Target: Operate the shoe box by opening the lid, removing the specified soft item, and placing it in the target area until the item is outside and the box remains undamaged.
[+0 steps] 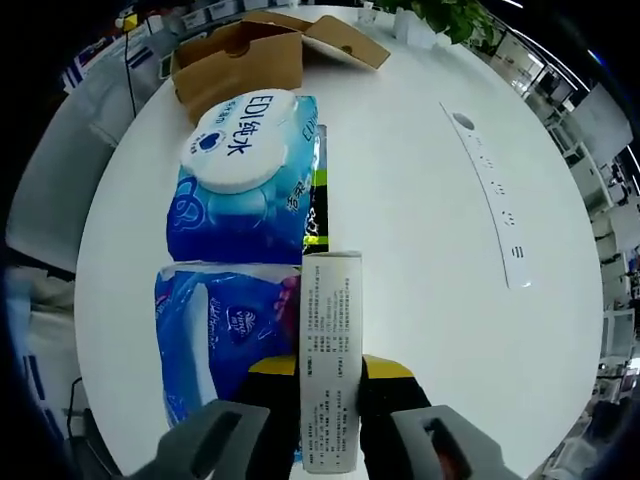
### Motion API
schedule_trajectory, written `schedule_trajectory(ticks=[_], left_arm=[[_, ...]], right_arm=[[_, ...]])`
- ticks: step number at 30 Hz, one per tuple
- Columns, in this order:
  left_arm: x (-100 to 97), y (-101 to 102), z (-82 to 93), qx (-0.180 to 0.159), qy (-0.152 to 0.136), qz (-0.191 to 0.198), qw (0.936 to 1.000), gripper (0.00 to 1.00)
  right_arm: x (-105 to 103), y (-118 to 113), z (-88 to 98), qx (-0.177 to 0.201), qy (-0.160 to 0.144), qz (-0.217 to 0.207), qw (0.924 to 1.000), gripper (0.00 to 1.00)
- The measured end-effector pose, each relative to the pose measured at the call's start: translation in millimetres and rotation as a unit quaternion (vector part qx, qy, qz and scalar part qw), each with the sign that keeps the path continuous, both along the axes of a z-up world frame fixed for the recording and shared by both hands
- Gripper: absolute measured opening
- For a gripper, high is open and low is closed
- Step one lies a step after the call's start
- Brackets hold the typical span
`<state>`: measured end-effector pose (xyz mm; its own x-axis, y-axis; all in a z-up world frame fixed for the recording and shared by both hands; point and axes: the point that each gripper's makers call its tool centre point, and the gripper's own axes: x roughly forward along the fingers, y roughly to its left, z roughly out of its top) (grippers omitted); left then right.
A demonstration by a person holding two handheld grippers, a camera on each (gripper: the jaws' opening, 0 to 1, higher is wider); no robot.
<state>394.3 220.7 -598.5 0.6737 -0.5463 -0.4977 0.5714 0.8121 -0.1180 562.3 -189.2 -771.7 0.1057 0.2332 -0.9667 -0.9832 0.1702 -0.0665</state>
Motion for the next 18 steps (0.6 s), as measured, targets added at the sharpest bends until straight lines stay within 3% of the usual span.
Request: schedule_trajectory(ticks=[8, 18], left_arm=[[0.2, 2, -1.1, 0.003, -0.001, -0.001, 1.0, 0.63], [-0.7, 4, 2.2, -0.006, -0.007, 0.002, 1.0, 0.63]], right_arm=[[8, -3, 3.8, -0.002, -0.013, -0.007, 0.9999, 0.22], [4, -1, 27.3, 0.011, -0.027, -0.036, 0.9989, 0.28]])
